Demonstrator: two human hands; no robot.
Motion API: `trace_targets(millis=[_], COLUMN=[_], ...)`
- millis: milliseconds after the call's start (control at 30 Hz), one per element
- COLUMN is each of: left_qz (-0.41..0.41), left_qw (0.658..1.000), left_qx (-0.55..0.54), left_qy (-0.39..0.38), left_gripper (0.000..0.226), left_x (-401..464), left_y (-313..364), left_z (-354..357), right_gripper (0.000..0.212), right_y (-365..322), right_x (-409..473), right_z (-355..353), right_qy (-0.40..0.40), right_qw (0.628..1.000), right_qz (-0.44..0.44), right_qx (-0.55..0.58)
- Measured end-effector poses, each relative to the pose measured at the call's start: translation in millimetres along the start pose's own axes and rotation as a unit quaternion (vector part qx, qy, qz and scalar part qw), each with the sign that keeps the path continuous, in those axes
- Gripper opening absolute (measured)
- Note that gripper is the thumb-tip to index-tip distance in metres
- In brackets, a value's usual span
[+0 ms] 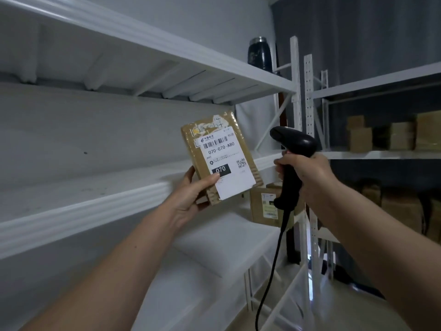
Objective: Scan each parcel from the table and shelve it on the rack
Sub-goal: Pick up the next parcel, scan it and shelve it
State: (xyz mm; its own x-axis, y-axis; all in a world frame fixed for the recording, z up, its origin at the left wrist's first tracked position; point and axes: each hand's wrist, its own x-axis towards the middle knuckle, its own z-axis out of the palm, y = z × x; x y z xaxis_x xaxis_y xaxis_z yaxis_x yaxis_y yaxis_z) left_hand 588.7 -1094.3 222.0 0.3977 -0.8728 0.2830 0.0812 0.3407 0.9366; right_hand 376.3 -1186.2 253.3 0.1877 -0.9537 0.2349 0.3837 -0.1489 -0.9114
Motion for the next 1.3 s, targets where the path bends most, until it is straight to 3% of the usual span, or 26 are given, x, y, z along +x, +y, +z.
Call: trace_targets(millis=[167,300,500,733,800,867,900,967,1000,1067,1167,1233,1300], left_qz=[0.007,-0.036,-0.05,-0.098,-0.097,-0.067,-0.037,0.035,0.08,0.136,0.069,0.017,0.02], left_qw=[0.999,0.992,0.981,0.977,0.983,0.982,0.965,0.888,0.854,0.837,0.883,0.9,0.888], left_qx=[-0.04,-0.118,-0.172,-0.167,-0.108,0.05,0.169,0.412,0.482,0.524,0.458,0.423,0.454], left_qy=[0.011,0.007,0.076,0.084,0.113,0.169,0.196,0.201,0.178,0.077,-0.073,-0.102,-0.065], left_gripper=[0.061,0.037,0.046,0.054,0.048,0.04,0.043,0.073,0.089,0.104,0.094,0.081,0.076], left_x=[69,147,280,389,408,425,433,443,442,439,433,437,446], left_y=[-6,-14,-43,-83,-91,-94,-96,-97,-94,-83,-58,-48,-52], left_z=[14,36,99,146,153,156,155,150,150,152,153,154,161], right_gripper=[0.026,0.029,0.021,0.023,0.024,0.028,0.03,0.032,0.033,0.034,0.034,0.033,0.033], right_y=[7,15,30,54,63,68,69,70,70,70,69,69,70], right_x=[83,160,280,371,386,400,406,415,418,423,428,431,434], right_z=[-1,-11,-19,-36,-42,-48,-50,-50,-50,-48,-48,-47,-48], right_qy=[-0.031,-0.065,-0.128,-0.147,-0.138,-0.126,-0.122,-0.123,-0.126,-0.134,-0.139,-0.143,-0.144], right_qw=[0.999,0.997,0.982,0.976,0.979,0.983,0.985,0.988,0.989,0.989,0.989,0.988,0.988], right_qz=[-0.03,-0.028,0.082,0.09,0.087,0.084,0.078,0.057,0.047,0.031,0.026,0.023,0.021], right_qx=[0.013,0.019,0.111,0.133,0.122,0.102,0.092,0.073,0.065,0.054,0.047,0.044,0.044])
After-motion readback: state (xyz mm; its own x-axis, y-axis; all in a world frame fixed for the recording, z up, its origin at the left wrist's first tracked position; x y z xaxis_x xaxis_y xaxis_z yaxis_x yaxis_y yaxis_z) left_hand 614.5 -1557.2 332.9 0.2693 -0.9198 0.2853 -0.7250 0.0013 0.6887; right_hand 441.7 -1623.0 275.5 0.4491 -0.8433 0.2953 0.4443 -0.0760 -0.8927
